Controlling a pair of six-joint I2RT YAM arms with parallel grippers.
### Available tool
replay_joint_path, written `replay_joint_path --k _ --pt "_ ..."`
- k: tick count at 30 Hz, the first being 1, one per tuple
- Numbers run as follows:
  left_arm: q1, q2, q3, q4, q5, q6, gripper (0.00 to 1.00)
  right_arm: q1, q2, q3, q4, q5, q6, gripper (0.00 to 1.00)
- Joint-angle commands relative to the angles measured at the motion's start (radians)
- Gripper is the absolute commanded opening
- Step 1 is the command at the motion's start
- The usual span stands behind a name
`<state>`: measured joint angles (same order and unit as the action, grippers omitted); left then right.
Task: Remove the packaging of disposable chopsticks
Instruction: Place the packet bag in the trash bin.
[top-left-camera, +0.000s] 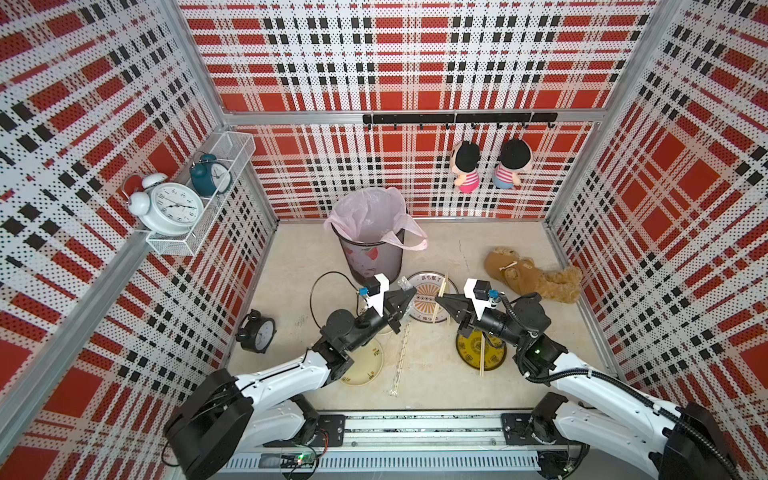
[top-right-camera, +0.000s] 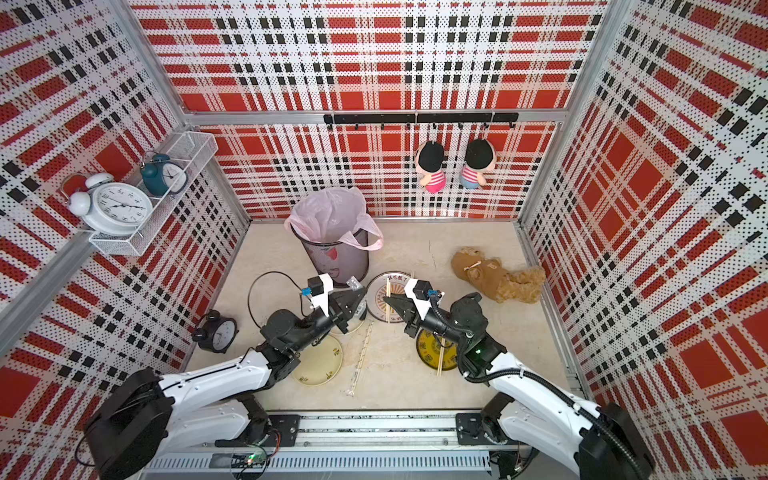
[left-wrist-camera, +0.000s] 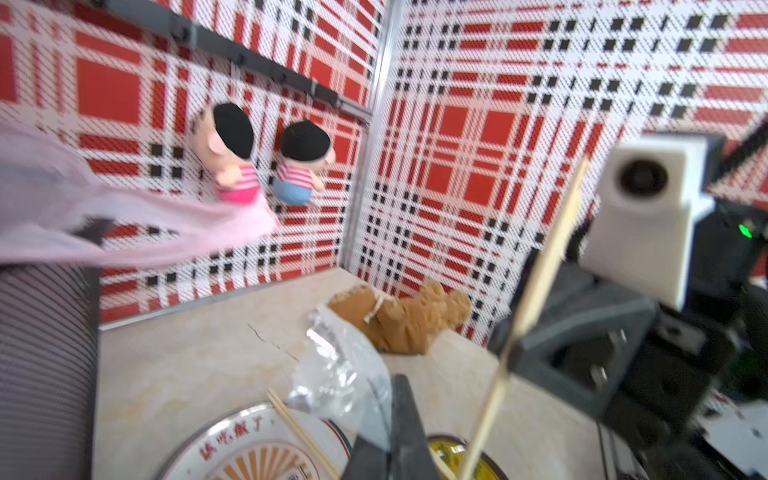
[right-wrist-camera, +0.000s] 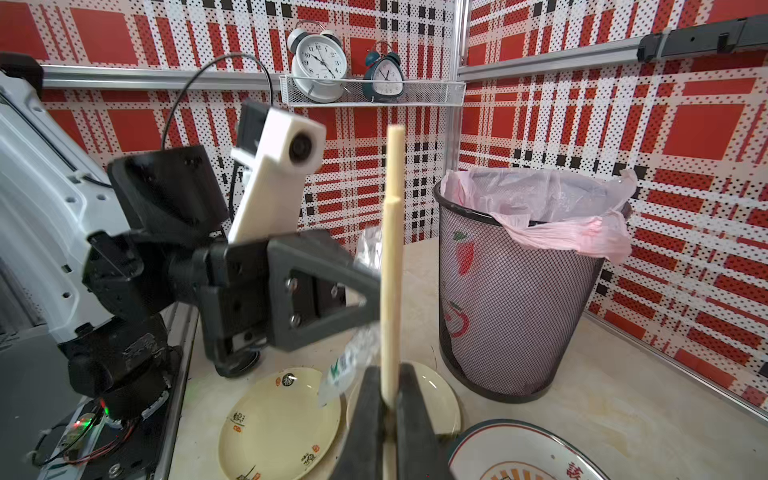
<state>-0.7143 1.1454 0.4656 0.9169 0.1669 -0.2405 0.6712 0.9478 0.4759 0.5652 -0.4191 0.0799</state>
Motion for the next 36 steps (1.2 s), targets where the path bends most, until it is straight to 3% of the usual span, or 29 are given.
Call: replay_joint_path --k 1,5,11,17,24,28,36 --pt "0.064 -0.029 0.138 -0.177 -0.07 0.026 0.0 -0.009 -0.013 -0.017 0.0 0.038 -0.005 0.0" --pt "0.172 0.047 0.399 -0.36 -0.111 0.032 0.01 -0.011 -0.029 -0.035 0.002 0.034 -0.005 0.0" --pt "0.298 0.291 0.727 -0.476 -0.119 0.052 0.0 -0.018 -0.091 -0.067 -0.018 0.051 -0.011 0.0" --pt "0.344 0.512 0.971 -0.676 -0.29 0.094 0.04 -0.021 -0.13 -0.09 -0.007 0.042 -0.004 0.0" --pt "0.377 0.684 1.12 -0.924 -0.421 -0.014 0.13 -0.022 -0.13 -0.094 -0.004 0.039 -0.002 0.0" --pt "0.387 0.728 1.168 -0.981 -0.405 -0.031 0.23 -0.022 -0.132 -0.095 -0.005 0.039 -0.002 0.0" --pt "0.378 0.693 1.224 -1.047 -0.443 -0.007 0.69 -0.022 -0.123 -0.093 -0.007 0.046 -0.009 0.0"
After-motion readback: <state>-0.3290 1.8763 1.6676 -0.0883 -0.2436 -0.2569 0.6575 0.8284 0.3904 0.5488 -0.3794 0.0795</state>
